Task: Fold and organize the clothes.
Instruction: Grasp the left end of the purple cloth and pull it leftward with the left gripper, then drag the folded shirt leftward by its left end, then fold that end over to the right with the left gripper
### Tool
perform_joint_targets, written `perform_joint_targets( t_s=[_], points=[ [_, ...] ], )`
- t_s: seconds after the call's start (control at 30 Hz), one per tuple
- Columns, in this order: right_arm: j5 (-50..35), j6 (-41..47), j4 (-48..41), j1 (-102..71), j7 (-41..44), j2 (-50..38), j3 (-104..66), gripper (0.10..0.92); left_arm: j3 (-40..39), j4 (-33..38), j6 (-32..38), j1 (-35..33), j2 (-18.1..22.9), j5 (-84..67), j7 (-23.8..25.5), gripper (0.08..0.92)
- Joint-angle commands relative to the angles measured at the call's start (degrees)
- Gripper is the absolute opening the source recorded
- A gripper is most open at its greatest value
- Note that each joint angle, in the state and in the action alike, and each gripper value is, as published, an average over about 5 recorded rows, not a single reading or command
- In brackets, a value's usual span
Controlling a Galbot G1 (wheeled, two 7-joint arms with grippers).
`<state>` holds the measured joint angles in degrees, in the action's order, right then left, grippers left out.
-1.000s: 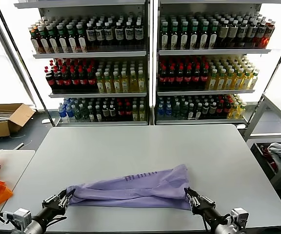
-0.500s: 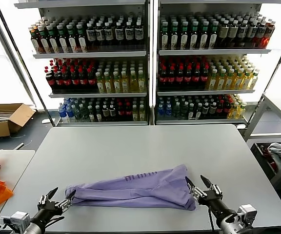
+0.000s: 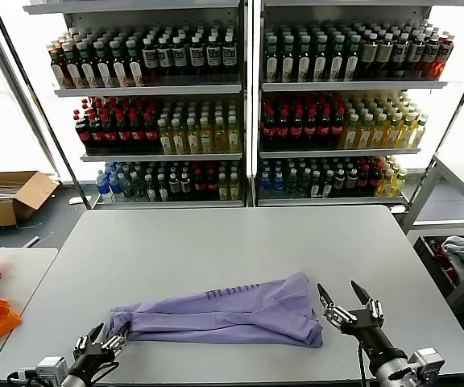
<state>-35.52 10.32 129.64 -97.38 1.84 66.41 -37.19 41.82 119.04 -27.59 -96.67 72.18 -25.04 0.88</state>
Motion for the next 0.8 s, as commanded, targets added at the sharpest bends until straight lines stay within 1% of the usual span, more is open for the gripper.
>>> perform_joint_targets(
  t_s=[0.03, 0.37, 0.5, 0.6, 0.7, 0.8],
  points=[
    [-0.5, -2.2, 0.3, -0.7, 0.6, 0.1, -0.8, 0.823, -1.9, -1.0, -2.3, 0.4, 1.2, -0.7, -2.2, 0.565],
    [-2.1, -1.7, 1.0, -0.3, 0.1, 0.1, -0.8, 0.823, -2.0, -2.0, -2.0, 2.6, 0.7, -2.6, -0.7, 0.270],
    [-2.8, -1.6, 1.0, -0.1, 0.1, -0.3, -0.8, 0.823, -0.2, -2.2, -1.3, 3.3, -0.9, -4.1, 2.4, 0.159],
    [-3.0, -1.7, 0.6, 0.1, 0.3, -0.7, -0.7, 0.823, 3.3, -3.3, -1.5, 3.9, -2.7, -5.8, 4.7, 0.113],
    [-3.4, -1.8, 0.5, 0.3, 0.3, -1.2, -0.8, 0.823, 9.4, -5.8, -1.6, 5.0, -5.2, -8.0, 6.6, 0.109],
    [-3.7, -1.8, 0.4, 0.3, 0.4, -1.6, -1.0, 0.823, 16.5, -9.0, -1.6, 5.9, -8.8, -8.8, 9.7, 0.109]
  ],
)
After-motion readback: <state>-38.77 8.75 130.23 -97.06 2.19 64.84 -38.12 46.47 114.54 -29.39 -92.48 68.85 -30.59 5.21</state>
